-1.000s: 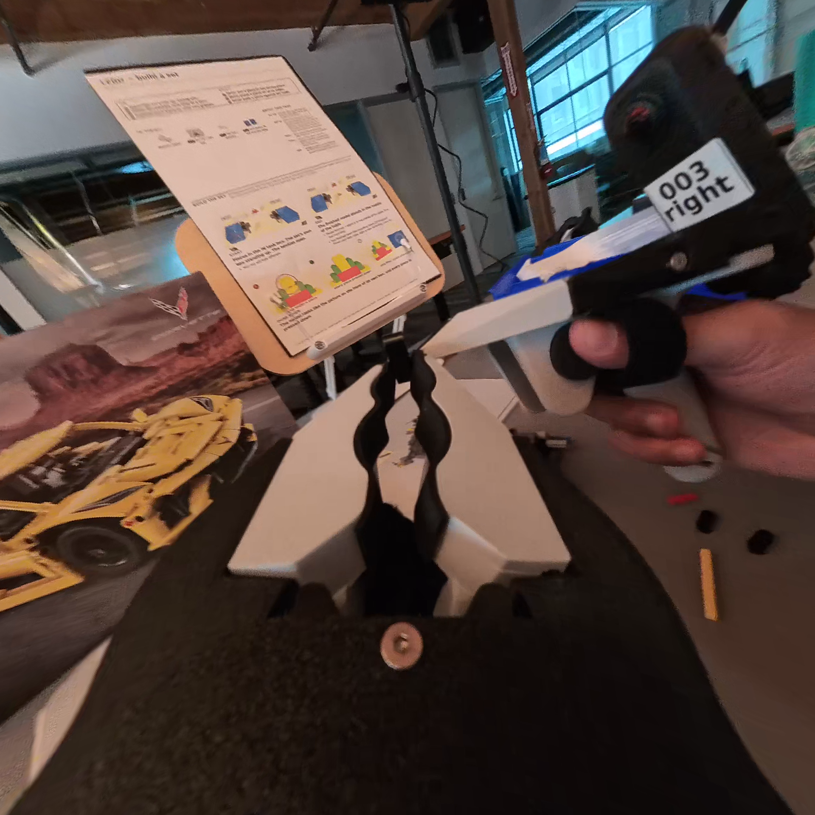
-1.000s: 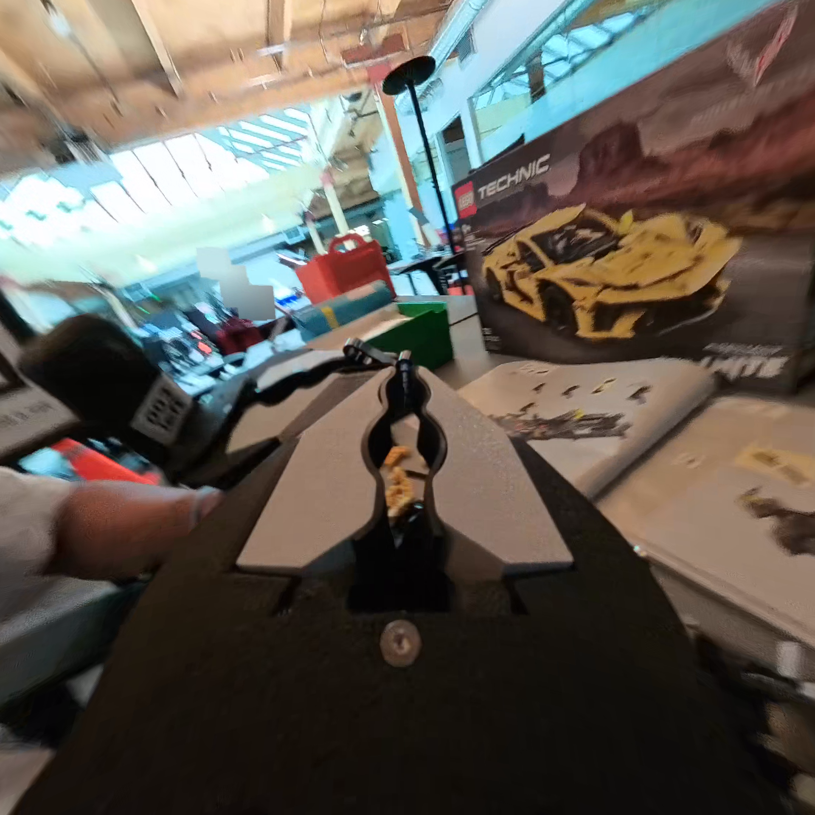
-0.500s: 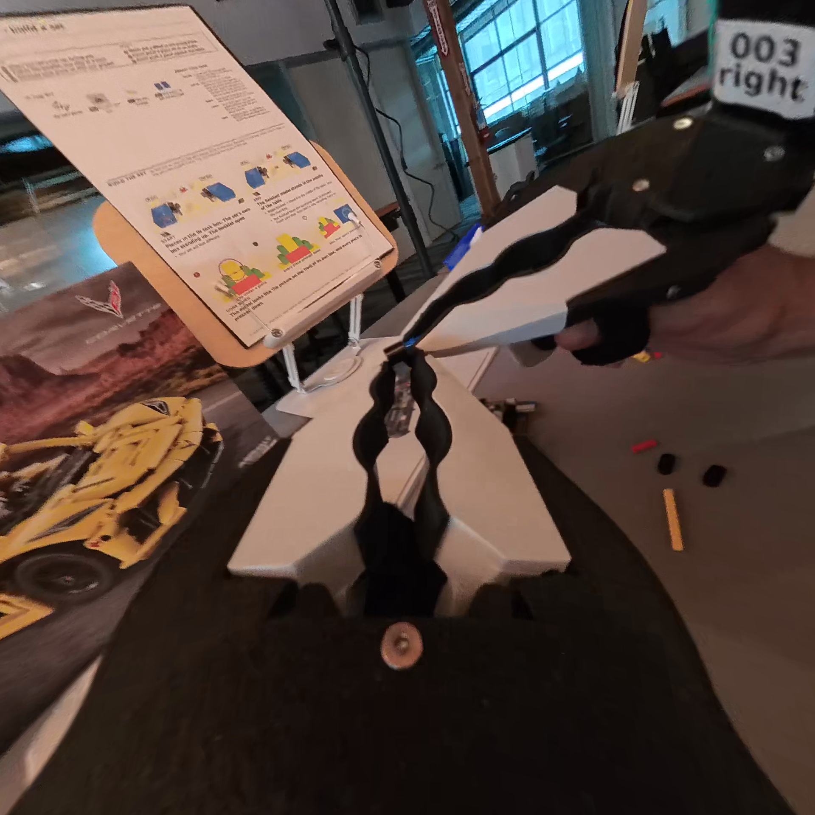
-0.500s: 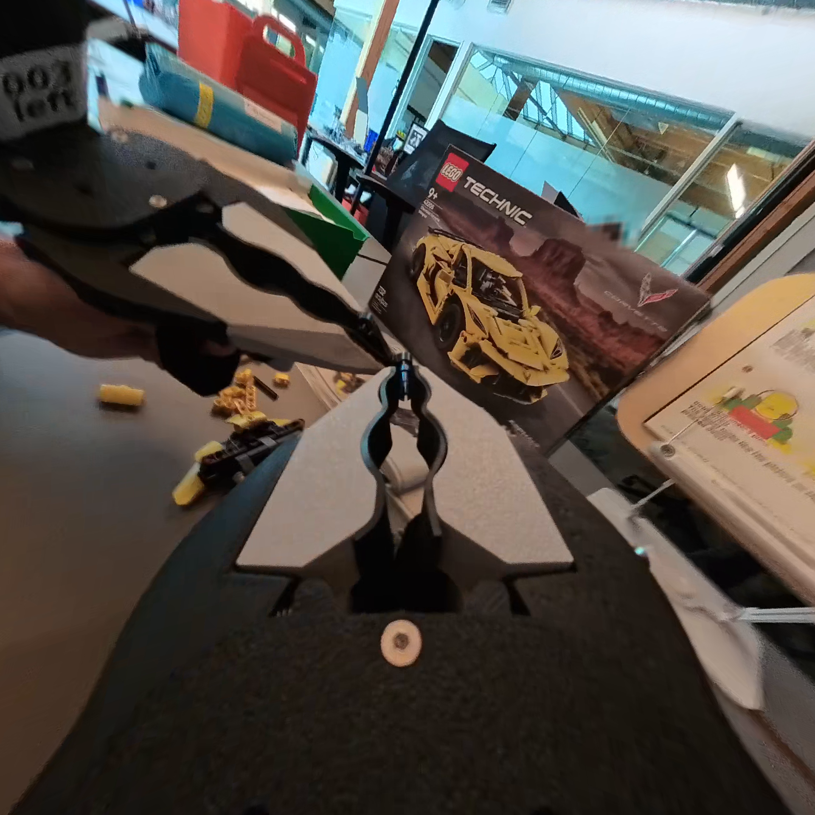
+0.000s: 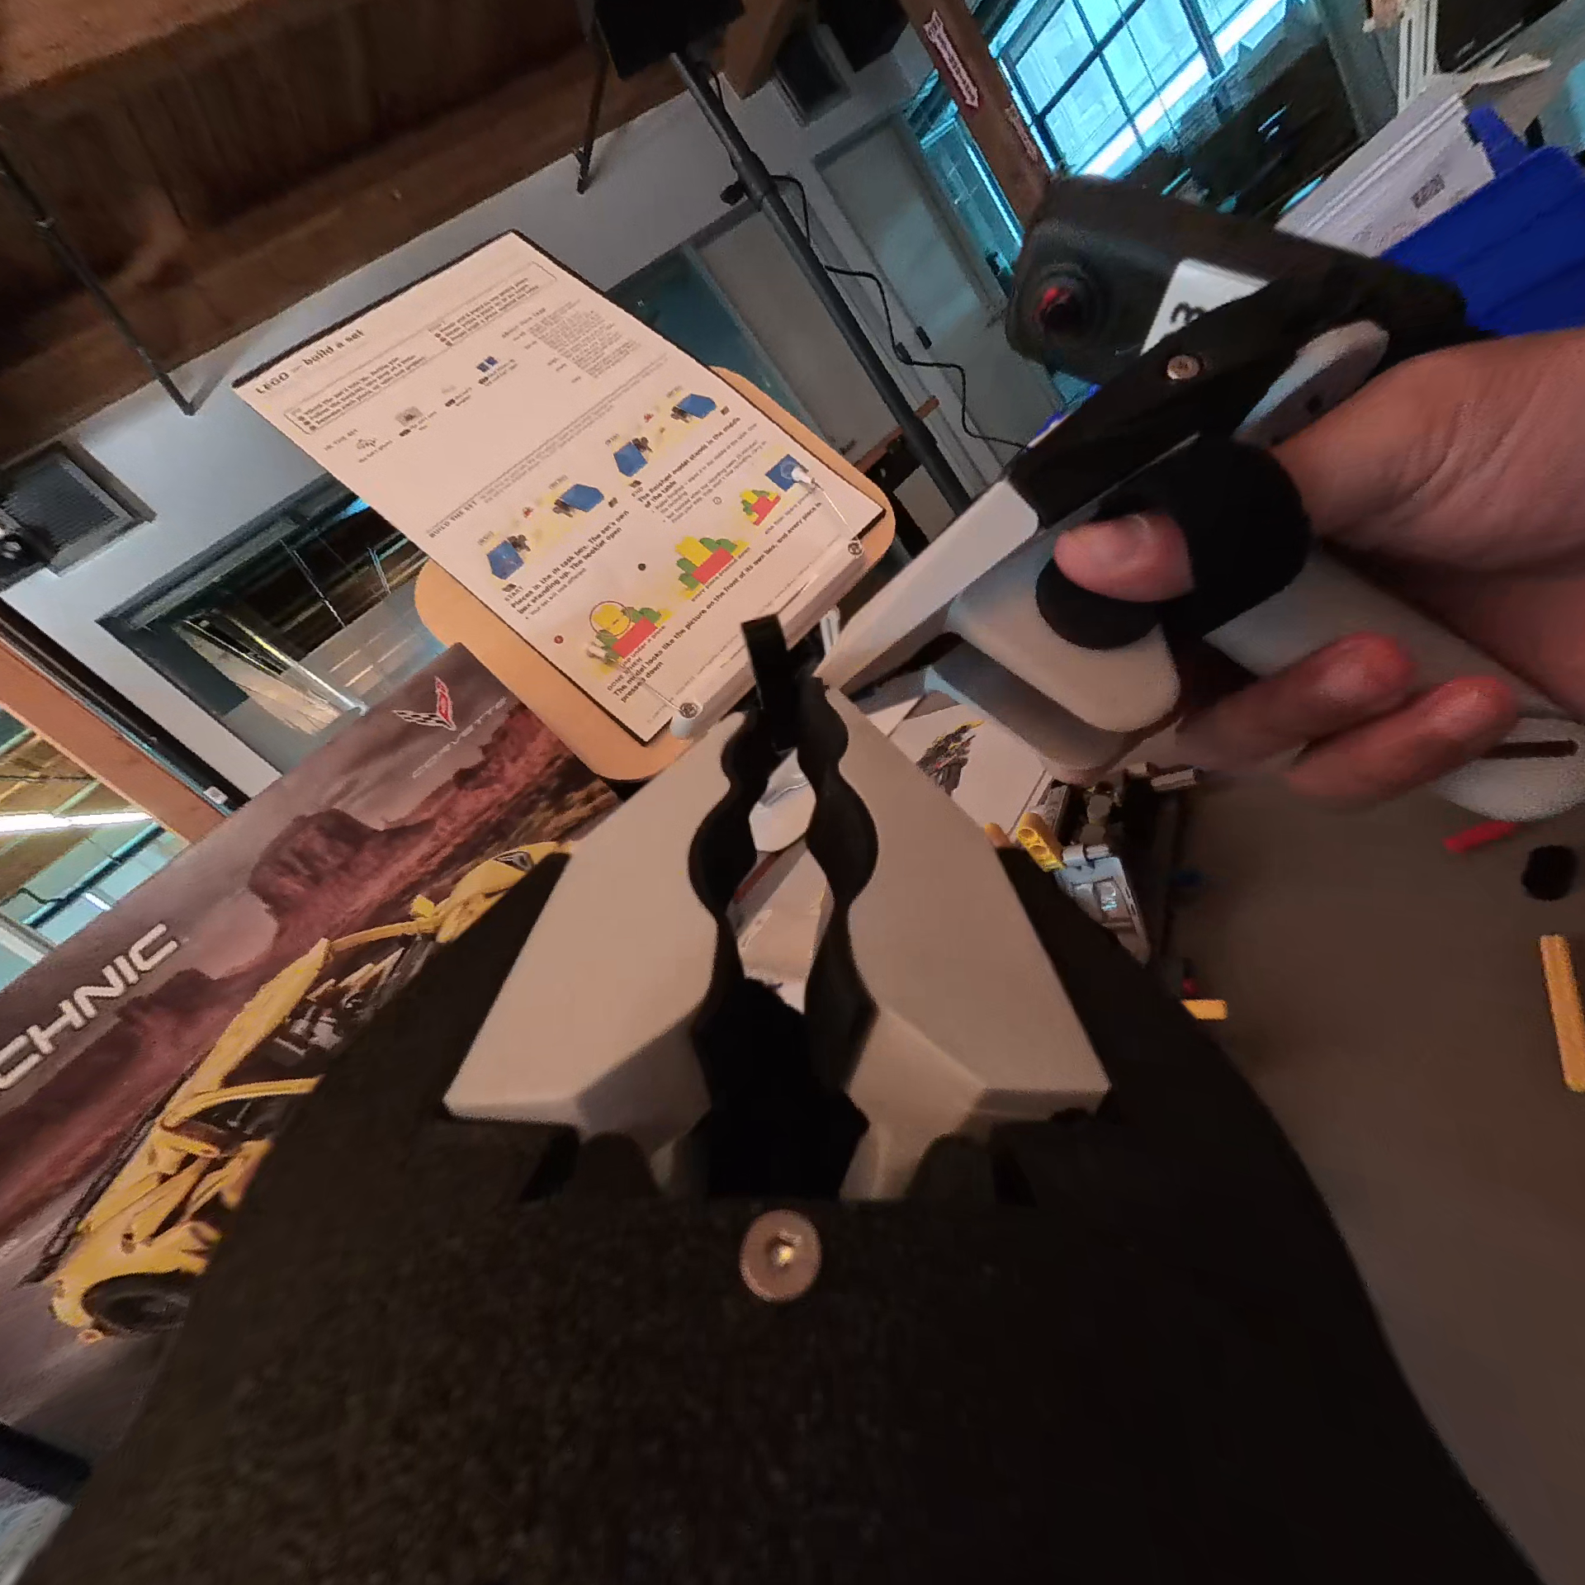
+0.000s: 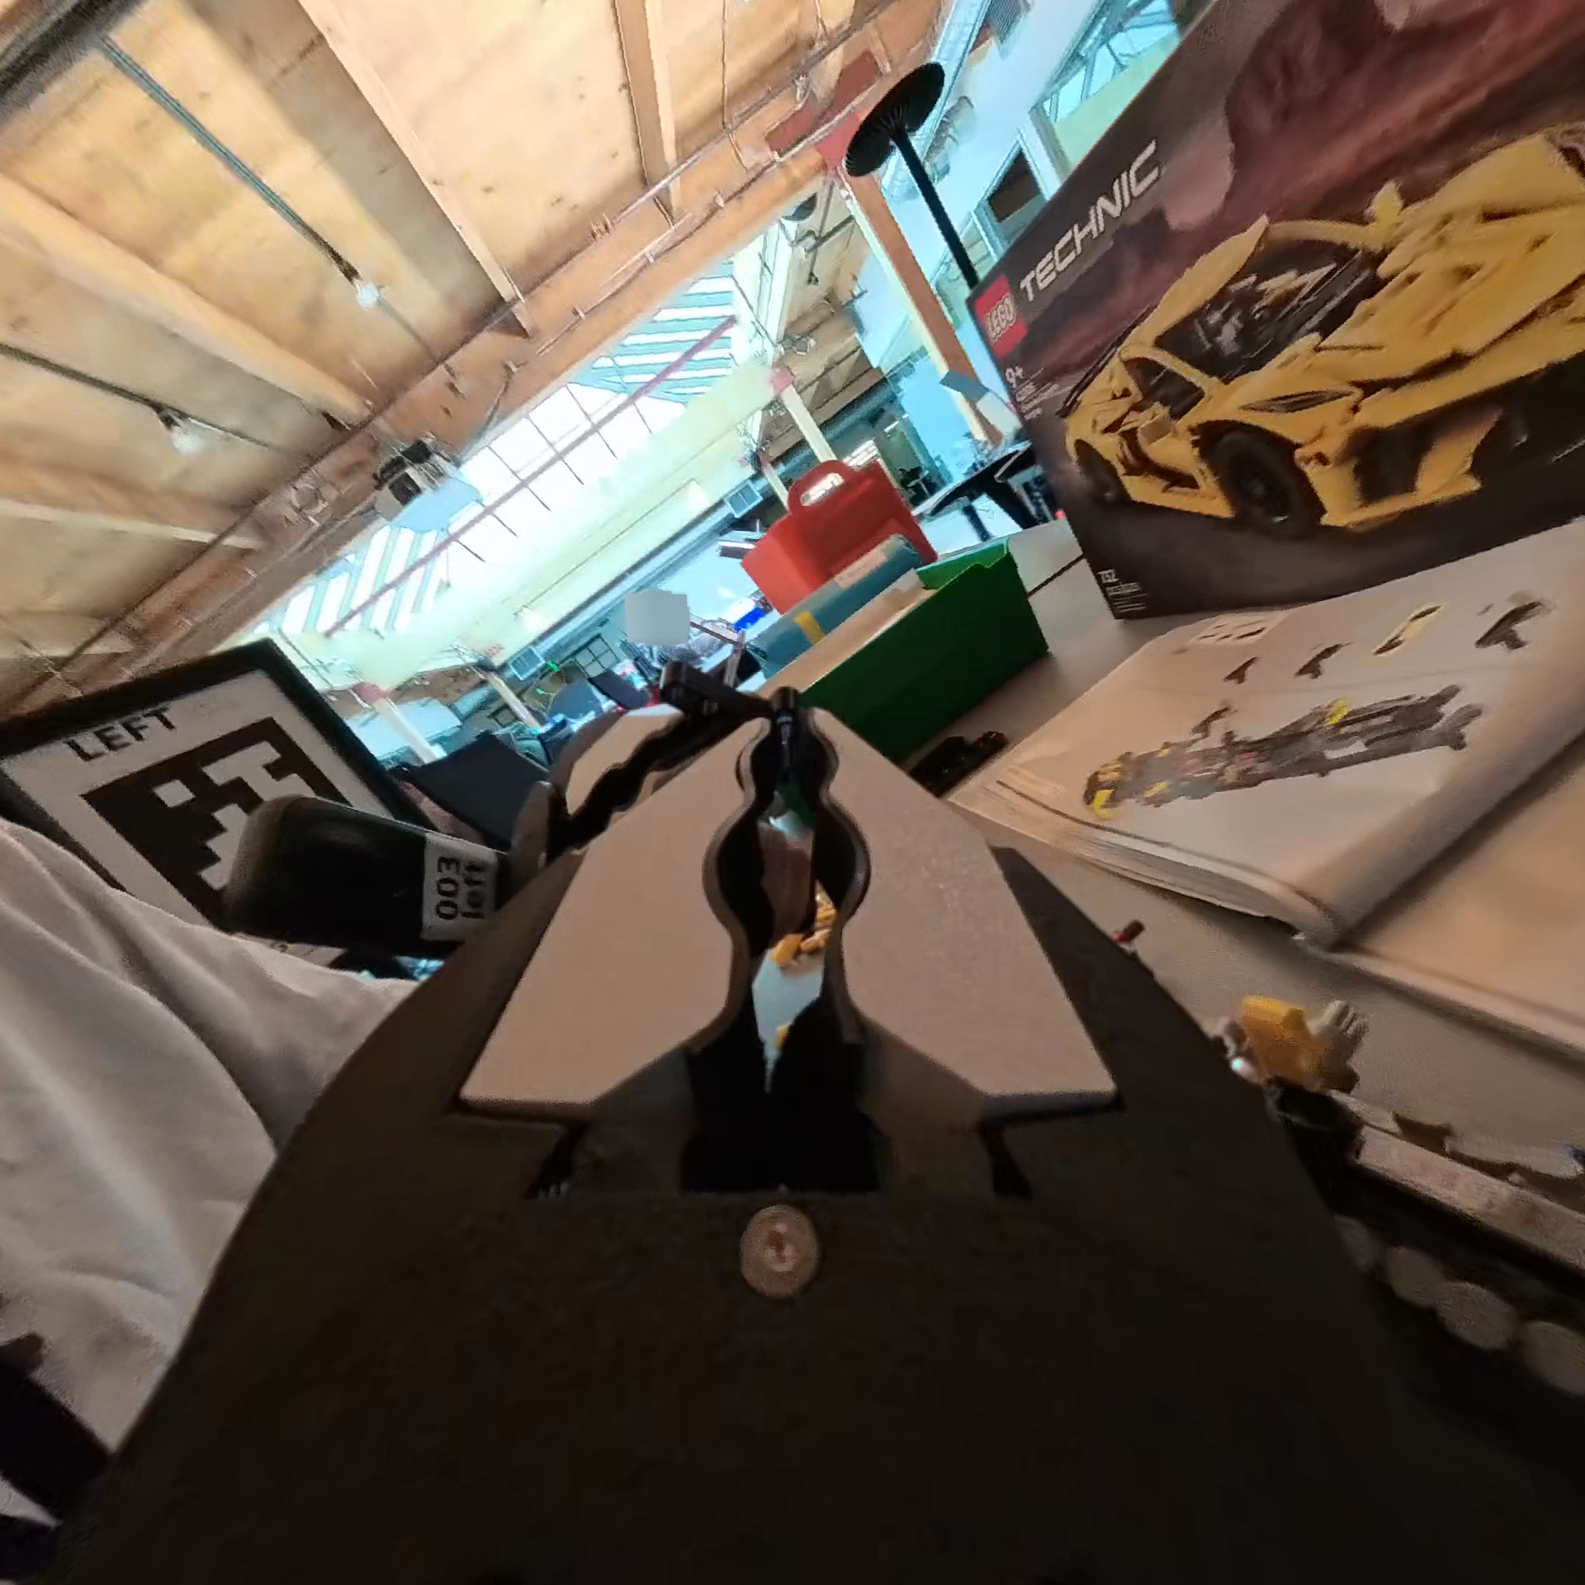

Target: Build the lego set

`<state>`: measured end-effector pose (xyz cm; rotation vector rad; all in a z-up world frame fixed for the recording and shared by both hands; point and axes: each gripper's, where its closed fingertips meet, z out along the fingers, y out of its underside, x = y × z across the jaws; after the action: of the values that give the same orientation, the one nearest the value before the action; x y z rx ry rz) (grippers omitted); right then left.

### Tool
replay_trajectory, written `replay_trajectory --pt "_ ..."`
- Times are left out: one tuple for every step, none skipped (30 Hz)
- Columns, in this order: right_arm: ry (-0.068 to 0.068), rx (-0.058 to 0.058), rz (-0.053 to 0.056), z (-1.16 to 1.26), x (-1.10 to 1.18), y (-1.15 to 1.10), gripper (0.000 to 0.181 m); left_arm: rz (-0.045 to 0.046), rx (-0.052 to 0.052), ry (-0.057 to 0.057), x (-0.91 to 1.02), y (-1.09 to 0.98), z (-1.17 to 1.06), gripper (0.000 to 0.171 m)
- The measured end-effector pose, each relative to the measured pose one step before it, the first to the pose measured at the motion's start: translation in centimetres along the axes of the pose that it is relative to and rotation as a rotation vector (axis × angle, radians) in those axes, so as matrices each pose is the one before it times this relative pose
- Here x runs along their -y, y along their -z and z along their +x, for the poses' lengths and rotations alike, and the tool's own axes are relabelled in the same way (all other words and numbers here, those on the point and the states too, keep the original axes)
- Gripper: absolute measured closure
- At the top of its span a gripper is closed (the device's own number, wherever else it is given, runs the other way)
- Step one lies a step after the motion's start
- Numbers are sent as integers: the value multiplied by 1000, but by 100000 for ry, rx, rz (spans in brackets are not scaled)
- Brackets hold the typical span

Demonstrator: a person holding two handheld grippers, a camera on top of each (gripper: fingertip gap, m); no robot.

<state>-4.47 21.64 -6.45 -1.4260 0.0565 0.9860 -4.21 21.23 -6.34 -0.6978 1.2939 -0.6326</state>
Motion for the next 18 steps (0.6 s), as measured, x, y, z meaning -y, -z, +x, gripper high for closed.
replay_trajectory --pt "-354 -152 -397 102 -49 48 179 60 -943 2196 -77 -45 77 167" --pt "1123 -515 -572 47 -30 33 179 532 -1576 3789 20 -20 44 167" --pt "2395 -622 -297 -56 27 19 178 866 -1673 4248 78 14 -1 167" --pt "4518 -1860 -754 -19 2 -11 178 443 -1792 3357 -16 2 8 167" --pt "8668 -3829 -1294 57 8 16 178 629 -2228 3513 -7 8 40 167" --pt "10865 -4018 -1133 2 122 47 178 845 -2655 6080 66 -1 15 166" --pt "9400 -3497 -392 6 211 13 178 810 -2798 7056 81 -8 -27 166" --pt "6670 -2729 -439 25 152 -23 178 866 -2273 5251 109 24 -72 166" --pt "4710 -1376 -15 -75 161 -60 177 901 -1463 3748 102 46 -91 166" --pt "2369 -1320 144 -11 112 -38 177 559 -1068 3797 -1 -19 -51 166" --pt "820 -1011 -299 83 -29 5 177 126 -1679 3865 -105 -54 28 166" --pt "478 322 -504 77 -95 73 176 1 -2464 3556 -105 -54 109 166" --pt "-321 1398 -283 57 -2 135 175 55 -3009 3437 -71 -21 152 165" --pt "-937 990 -798 207 5 156 169 505 -2438 3121 74 -8 122 165" --pt "-1370 1584 -794 185 54 159 163 692 -2027 2217 106 -22 185 165" --pt "-2081 3717 -1171 -124 -16 148 162 288 -1860 1557 32 -3 199 165" --pt "-2359 6045 -619 -503 10 144 164 193 -311 1546 31 50 -50 166" --pt "-2707 7358 3438 -687 585 221 156 632 -227 1916 70 143 -212 166"
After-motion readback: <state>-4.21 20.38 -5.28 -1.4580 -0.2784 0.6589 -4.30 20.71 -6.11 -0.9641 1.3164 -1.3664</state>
